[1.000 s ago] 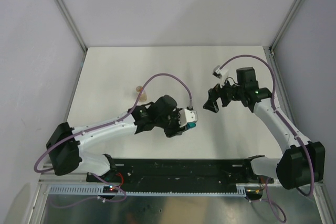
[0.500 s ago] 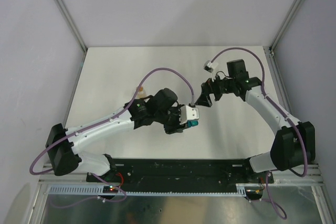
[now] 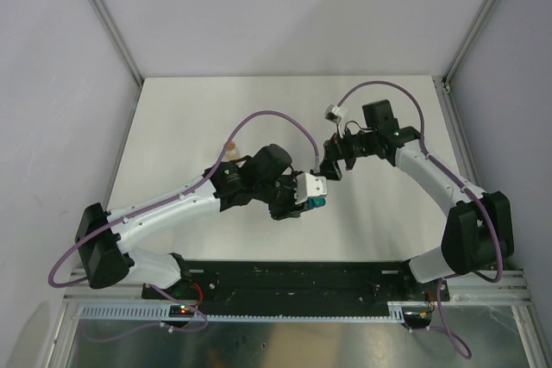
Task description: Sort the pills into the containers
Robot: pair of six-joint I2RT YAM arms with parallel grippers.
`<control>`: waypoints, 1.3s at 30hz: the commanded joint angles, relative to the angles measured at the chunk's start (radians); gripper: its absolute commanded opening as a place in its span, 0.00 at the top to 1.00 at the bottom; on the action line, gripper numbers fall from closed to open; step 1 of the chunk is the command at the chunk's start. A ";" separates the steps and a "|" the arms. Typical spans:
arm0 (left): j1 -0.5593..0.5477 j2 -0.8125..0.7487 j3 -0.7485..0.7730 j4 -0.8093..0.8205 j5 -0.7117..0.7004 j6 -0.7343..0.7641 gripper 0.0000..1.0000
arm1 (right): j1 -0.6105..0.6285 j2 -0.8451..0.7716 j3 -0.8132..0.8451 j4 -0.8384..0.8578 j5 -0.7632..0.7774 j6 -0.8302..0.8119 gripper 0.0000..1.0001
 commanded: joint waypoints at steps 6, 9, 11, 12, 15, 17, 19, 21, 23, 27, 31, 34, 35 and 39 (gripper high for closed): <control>0.001 0.011 0.054 0.000 -0.004 0.016 1.00 | 0.032 -0.009 0.048 0.009 -0.077 0.006 0.04; 0.001 0.015 0.055 0.000 -0.011 0.017 1.00 | 0.033 -0.021 0.048 -0.014 -0.093 -0.007 0.04; 0.001 0.017 0.055 -0.001 -0.014 0.018 1.00 | 0.032 -0.033 0.048 -0.031 -0.100 -0.018 0.04; 0.002 0.019 0.056 -0.001 -0.016 0.018 1.00 | 0.033 -0.038 0.048 -0.042 -0.102 -0.025 0.04; 0.002 0.022 0.057 0.000 -0.027 0.018 1.00 | 0.035 -0.052 0.048 -0.078 -0.106 -0.049 0.04; 0.003 0.020 0.058 -0.001 -0.035 0.020 1.00 | 0.038 -0.055 0.048 -0.109 -0.108 -0.067 0.05; 0.003 0.020 0.058 0.000 -0.044 0.021 1.00 | 0.045 -0.054 0.046 -0.138 -0.110 -0.082 0.05; 0.003 0.018 0.059 0.000 -0.050 0.021 1.00 | 0.052 -0.055 0.041 -0.155 -0.108 -0.092 0.06; 0.005 0.017 0.060 0.001 -0.056 0.022 1.00 | 0.060 -0.055 0.034 -0.163 -0.101 -0.098 0.07; 0.006 0.016 0.065 0.001 -0.067 0.022 1.00 | 0.084 -0.055 0.019 -0.169 -0.081 -0.105 0.08; 0.010 0.008 0.067 0.001 -0.071 0.022 1.00 | 0.097 -0.051 0.006 -0.168 -0.059 -0.111 0.08; 0.013 0.002 0.065 0.000 -0.072 0.023 1.00 | 0.099 -0.045 0.003 -0.167 -0.058 -0.112 0.08; 0.013 0.001 0.065 0.000 -0.072 0.023 1.00 | 0.099 -0.043 0.002 -0.165 -0.061 -0.112 0.08; 0.013 0.002 0.071 0.001 -0.065 0.016 1.00 | 0.099 -0.042 0.001 -0.151 -0.066 -0.101 0.08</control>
